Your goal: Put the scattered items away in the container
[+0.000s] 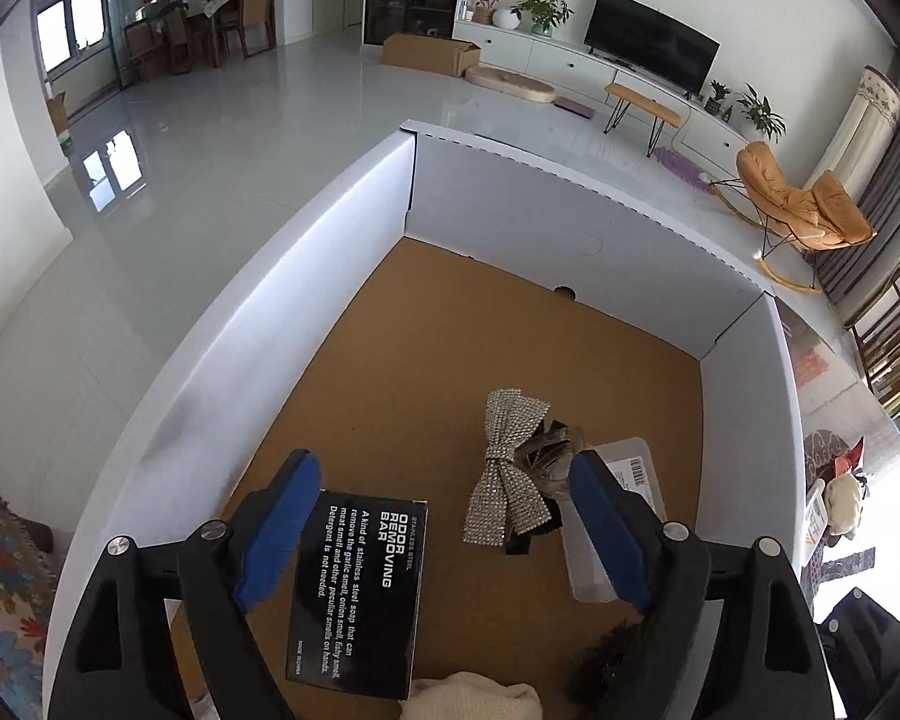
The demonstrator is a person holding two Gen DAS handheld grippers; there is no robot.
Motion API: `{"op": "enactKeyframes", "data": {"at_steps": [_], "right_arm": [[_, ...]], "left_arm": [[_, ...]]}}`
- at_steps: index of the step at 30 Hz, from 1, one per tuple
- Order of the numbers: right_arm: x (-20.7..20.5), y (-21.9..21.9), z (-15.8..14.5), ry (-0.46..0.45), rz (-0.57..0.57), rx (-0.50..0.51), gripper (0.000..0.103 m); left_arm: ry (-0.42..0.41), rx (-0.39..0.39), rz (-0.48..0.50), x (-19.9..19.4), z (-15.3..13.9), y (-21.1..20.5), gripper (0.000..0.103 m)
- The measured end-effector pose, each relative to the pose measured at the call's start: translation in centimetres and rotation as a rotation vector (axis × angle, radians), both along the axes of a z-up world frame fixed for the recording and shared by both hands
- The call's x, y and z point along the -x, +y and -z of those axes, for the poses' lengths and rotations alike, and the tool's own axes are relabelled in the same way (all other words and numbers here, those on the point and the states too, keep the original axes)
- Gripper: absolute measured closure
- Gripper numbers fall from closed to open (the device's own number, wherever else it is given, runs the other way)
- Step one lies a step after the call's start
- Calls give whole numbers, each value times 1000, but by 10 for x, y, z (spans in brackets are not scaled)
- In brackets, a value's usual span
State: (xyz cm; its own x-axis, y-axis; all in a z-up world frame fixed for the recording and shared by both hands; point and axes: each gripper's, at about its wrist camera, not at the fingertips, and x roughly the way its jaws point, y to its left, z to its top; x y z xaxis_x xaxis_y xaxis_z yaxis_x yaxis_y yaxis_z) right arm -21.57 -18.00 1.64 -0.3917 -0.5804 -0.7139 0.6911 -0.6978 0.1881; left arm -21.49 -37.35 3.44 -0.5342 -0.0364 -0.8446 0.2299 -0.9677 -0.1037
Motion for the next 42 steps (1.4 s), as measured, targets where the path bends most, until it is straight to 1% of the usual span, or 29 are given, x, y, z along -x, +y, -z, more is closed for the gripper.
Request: {"op": "enactKeyframes", "data": {"at_steps": [3, 5, 7, 9, 10, 11, 13, 15, 17, 19, 21, 23, 25, 28, 30, 34, 42], "right_arm": [[-26, 33, -18, 80, 55, 39, 29], [-44, 65, -23, 118, 107, 29, 29], [-65, 107, -17, 134, 176, -4, 29], [-85, 156, -4, 135, 249, -38, 29], [-94, 182, 4, 128, 287, -59, 29], [-100, 208, 15, 116, 328, -86, 29], [-114, 257, 37, 90, 418, -152, 29], [-128, 302, 56, 52, 511, -200, 29], [-141, 339, 69, 12, 585, -201, 29], [-153, 371, 76, -7, 638, -192, 29], [-166, 387, 83, -11, 666, -195, 29], [-170, 392, 87, -11, 680, -208, 29], [-173, 394, 91, -13, 688, -212, 28], [-175, 390, 89, -2, 692, -214, 29], [-172, 387, 90, -10, 691, -228, 28], [-171, 387, 93, -19, 692, -223, 20], [-171, 385, 94, -19, 689, -228, 19]], "left_arm": [[72, 40, 26, -27, -26, 19, 18], [133, 65, 78, -50, -49, 45, 18], [186, 61, 158, -75, -71, 79, 17], [215, 58, 258, -100, -84, 119, 10], [224, 59, 303, -113, -87, 142, 3], [230, 57, 347, -125, -87, 164, 0], [219, 37, 440, -146, -74, 210, 0], [179, 15, 507, -158, -47, 253, 0], [135, 8, 541, -161, -11, 292, 0], [96, 38, 561, -159, 25, 324, 0], [79, 87, 564, -157, 54, 345, 0], [65, 102, 558, -152, 71, 357, 0], [51, 102, 548, -146, 82, 359, 0], [22, 104, 535, -139, 94, 358, 0], [45, 118, 541, -142, 97, 359, 0], [67, 109, 532, -144, 99, 359, 0], [67, 108, 527, -144, 99, 359, 0]]}}
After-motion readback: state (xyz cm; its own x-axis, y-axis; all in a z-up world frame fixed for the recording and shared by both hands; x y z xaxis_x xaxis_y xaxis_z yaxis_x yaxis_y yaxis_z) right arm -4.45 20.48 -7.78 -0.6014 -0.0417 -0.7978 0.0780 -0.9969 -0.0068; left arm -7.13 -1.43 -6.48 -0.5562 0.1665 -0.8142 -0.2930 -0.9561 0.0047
